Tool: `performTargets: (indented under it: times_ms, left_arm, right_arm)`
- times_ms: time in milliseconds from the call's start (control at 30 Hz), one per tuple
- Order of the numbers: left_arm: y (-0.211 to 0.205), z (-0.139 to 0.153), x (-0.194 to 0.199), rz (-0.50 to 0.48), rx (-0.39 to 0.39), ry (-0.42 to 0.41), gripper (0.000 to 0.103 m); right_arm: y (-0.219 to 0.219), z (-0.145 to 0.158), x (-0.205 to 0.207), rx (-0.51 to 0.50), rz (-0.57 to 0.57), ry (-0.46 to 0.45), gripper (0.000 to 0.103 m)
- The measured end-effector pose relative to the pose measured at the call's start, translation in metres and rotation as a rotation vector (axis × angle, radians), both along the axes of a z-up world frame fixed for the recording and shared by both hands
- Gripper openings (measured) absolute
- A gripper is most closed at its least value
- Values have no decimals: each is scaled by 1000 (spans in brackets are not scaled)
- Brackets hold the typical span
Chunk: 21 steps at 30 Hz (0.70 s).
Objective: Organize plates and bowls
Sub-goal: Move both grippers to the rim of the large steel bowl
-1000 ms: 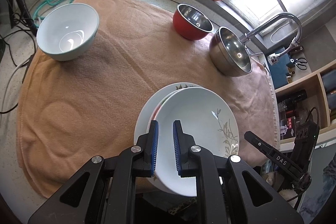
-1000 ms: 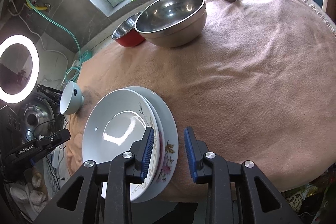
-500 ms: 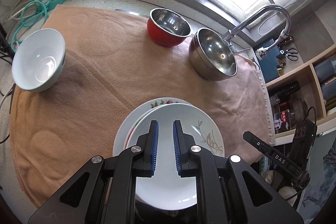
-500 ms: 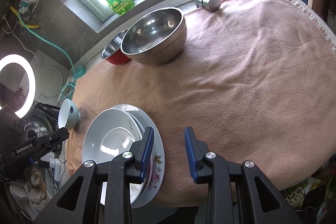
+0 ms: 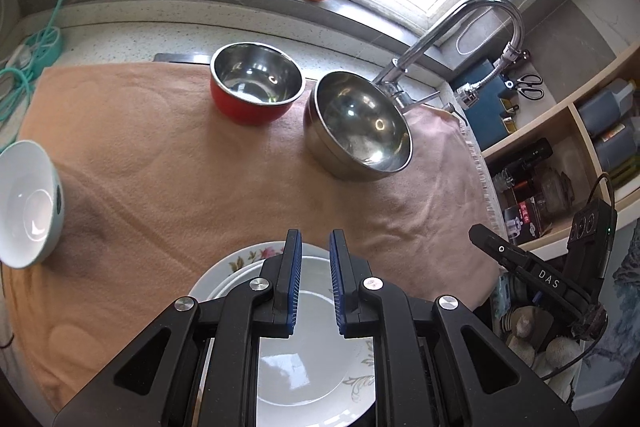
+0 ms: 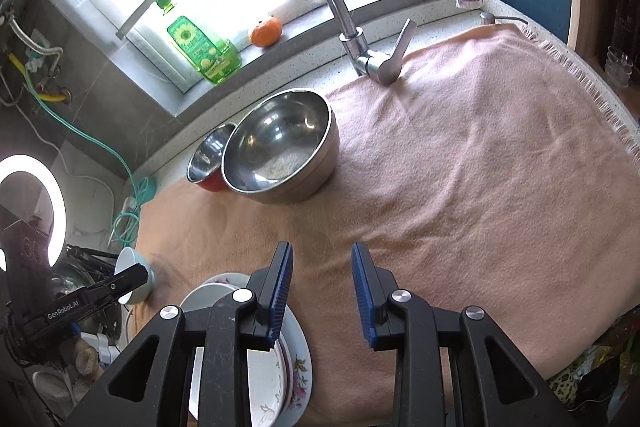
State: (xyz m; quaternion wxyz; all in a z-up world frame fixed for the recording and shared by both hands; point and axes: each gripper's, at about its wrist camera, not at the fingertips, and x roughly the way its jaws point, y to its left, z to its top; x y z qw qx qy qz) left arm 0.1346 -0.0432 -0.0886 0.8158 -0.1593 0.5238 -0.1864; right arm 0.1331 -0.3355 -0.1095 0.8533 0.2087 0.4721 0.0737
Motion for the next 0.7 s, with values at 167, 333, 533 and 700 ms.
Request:
performTargets:
  times_ms: [167,333,533,700]
  left_arm:
    - [-11,2,12,-49,-4,-3,12]
    - [-19,3,21,-48,-1,2,12]
    - [-26,1,32,10,7,14,12]
    - [-34,-1,40,91,1,25,12]
  right_arm:
    - [0,6,9,-11,-27,-17,27]
    - [-5,8,20,-14,-25,-23,27]
    - [-14,1,49,2,34,-13,27]
    - [-22,-5,78,0,131,4,27]
